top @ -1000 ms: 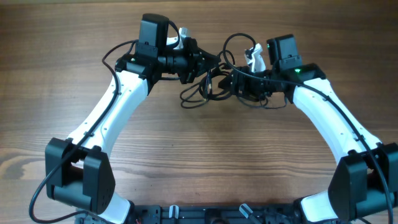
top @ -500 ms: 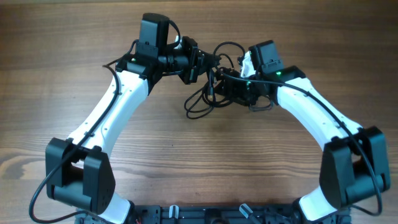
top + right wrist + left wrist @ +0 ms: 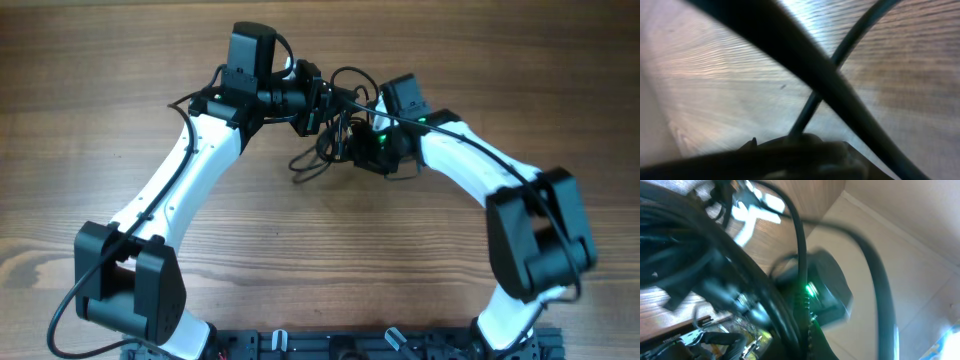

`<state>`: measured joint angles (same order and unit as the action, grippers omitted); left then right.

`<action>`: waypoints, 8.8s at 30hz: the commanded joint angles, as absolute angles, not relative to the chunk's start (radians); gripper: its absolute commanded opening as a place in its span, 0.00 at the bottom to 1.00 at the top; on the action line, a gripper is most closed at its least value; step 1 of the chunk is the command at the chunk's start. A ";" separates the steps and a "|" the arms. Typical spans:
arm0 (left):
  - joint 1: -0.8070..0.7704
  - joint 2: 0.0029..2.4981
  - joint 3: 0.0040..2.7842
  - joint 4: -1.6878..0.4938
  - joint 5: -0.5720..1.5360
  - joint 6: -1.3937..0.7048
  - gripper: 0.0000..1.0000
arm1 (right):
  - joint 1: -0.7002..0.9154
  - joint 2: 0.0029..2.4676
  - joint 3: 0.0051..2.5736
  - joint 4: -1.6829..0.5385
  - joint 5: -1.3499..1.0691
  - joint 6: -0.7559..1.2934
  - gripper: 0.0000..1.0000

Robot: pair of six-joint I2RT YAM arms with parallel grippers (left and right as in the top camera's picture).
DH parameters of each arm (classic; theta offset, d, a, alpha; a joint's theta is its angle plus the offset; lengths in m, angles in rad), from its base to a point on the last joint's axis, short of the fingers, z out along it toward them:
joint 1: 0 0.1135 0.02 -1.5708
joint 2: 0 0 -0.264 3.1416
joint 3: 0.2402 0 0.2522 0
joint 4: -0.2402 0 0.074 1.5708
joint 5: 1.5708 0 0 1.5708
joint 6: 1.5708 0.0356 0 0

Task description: Untangle cables

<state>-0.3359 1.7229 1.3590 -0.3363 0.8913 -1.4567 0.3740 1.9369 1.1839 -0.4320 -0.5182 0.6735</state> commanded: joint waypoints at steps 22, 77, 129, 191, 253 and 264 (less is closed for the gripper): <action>0.080 1.634 1.375 -0.028 1.190 -1.098 0.04 | 0.378 1.995 1.186 -0.546 -0.534 0.565 0.39; -0.149 1.683 1.359 -1.027 0.618 0.069 0.64 | 0.109 1.577 1.193 -0.950 -0.456 0.191 0.99; -0.327 1.910 1.340 -0.691 0.455 -0.135 0.25 | 0.109 1.581 1.189 -0.951 -0.460 0.235 1.00; -0.242 1.460 1.641 -0.503 0.931 -0.749 0.04 | 0.134 1.443 1.171 -0.710 -0.755 0.435 0.81; -0.030 1.420 1.641 -0.680 0.788 -0.834 0.04 | 0.458 1.546 1.451 -0.657 -0.804 0.287 0.76; -0.026 1.421 1.641 -0.655 0.785 -0.854 0.04 | 0.625 1.612 1.444 -0.474 -0.677 0.371 0.56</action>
<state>-0.0322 1.4395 1.6318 -0.6609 0.7830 -0.8513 0.5934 1.5486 1.4487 -0.5297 -0.7277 0.2974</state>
